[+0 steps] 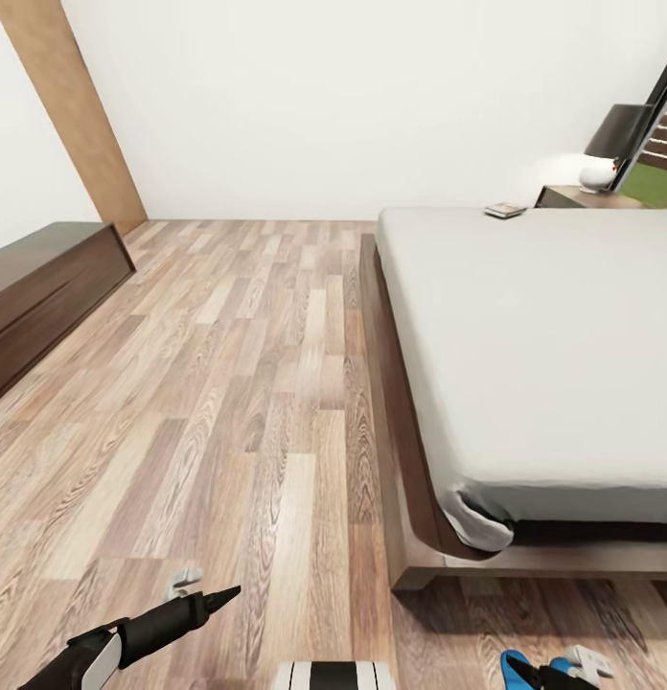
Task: In the bedroom, move the book from the bed onto either nightstand, and place the two sandals side by side next to the bed.
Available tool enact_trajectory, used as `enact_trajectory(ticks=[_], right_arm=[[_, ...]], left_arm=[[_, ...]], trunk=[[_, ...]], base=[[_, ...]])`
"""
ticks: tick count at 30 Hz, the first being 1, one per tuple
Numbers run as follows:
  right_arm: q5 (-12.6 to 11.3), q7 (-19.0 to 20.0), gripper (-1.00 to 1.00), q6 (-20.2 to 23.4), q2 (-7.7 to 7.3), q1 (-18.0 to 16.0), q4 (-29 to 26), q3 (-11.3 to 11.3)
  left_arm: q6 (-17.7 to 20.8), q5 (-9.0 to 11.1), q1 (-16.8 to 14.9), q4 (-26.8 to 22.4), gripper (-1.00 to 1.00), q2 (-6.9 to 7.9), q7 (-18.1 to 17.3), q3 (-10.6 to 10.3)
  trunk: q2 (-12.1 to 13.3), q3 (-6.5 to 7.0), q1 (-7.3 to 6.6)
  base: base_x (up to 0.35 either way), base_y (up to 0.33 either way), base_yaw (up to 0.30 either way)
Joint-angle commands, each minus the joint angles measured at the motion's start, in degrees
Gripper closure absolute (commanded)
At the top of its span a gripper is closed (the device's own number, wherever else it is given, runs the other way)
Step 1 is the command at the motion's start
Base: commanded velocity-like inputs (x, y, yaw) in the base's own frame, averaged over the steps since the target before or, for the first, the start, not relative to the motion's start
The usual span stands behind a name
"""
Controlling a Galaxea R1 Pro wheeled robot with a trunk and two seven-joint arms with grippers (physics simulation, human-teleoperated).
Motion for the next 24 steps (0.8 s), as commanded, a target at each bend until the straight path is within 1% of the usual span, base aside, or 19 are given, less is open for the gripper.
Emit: enact_trajectory(ticks=[1, 24], right_arm=[[-0.29, 0.28, -1.0, 0.58, 0.02, -0.03, -0.01, -0.27], [-0.21, 0.19, -1.0, 0.58, 0.19, -0.03, 0.19, -0.24]], left_arm=[[0.6, 0.36, -0.01, 0.01, -1.0, 0.0, -0.2, 0.07], [0.6, 0.31, 0.01, 0.01, -1.0, -0.02, -0.18, 0.07]], trunk=[[0.0, 0.19, -0.03], [0.31, 5.28, -0.63]], base=[[0.0, 0.0, 0.0], [0.0, 0.0, 0.0]])
